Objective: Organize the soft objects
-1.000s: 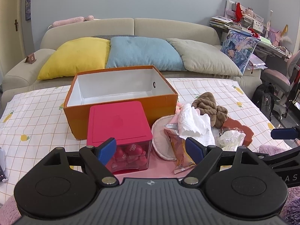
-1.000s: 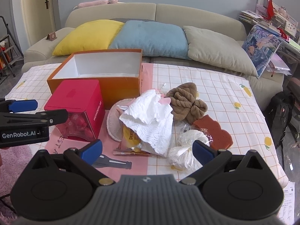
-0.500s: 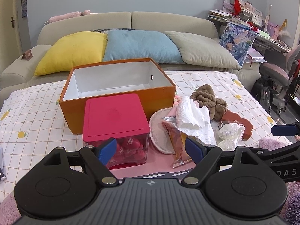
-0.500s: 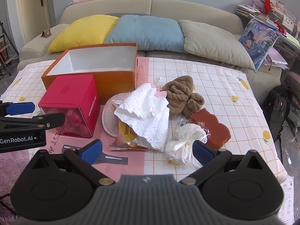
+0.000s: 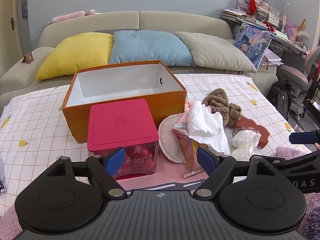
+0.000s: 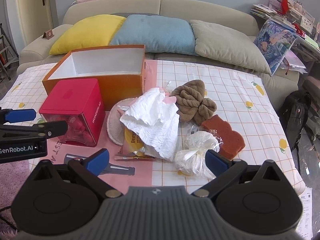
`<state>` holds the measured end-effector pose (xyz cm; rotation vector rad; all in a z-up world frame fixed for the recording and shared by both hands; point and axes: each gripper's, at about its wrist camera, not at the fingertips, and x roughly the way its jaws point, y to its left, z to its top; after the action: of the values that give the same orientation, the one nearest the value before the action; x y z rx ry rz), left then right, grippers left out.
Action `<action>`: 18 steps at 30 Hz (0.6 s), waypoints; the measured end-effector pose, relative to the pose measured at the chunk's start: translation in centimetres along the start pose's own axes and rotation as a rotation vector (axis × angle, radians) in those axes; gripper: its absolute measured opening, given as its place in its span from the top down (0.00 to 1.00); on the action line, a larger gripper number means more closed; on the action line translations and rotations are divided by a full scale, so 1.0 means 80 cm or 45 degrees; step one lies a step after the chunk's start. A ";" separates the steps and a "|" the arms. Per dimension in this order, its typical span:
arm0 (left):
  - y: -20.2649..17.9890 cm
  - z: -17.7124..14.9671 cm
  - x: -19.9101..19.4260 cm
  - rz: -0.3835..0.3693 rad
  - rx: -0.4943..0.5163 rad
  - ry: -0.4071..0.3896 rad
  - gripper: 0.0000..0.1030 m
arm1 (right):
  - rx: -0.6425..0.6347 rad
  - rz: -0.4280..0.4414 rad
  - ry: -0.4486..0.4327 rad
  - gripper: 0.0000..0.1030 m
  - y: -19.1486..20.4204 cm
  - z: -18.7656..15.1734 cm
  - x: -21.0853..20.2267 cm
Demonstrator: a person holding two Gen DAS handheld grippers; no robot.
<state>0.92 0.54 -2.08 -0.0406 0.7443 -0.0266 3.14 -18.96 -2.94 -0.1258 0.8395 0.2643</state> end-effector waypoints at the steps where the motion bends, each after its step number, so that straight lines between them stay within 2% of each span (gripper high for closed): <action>1: 0.000 0.000 0.000 0.000 -0.001 0.001 0.08 | 0.002 0.000 0.001 0.03 -0.001 0.000 0.001; 18: 0.001 -0.001 0.003 -0.013 -0.015 0.015 0.10 | 0.009 -0.010 0.031 0.03 -0.001 -0.001 0.008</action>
<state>1.02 0.61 -2.28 -0.0556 0.7564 -0.0321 3.51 -18.98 -3.46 -0.1261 0.8637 0.2531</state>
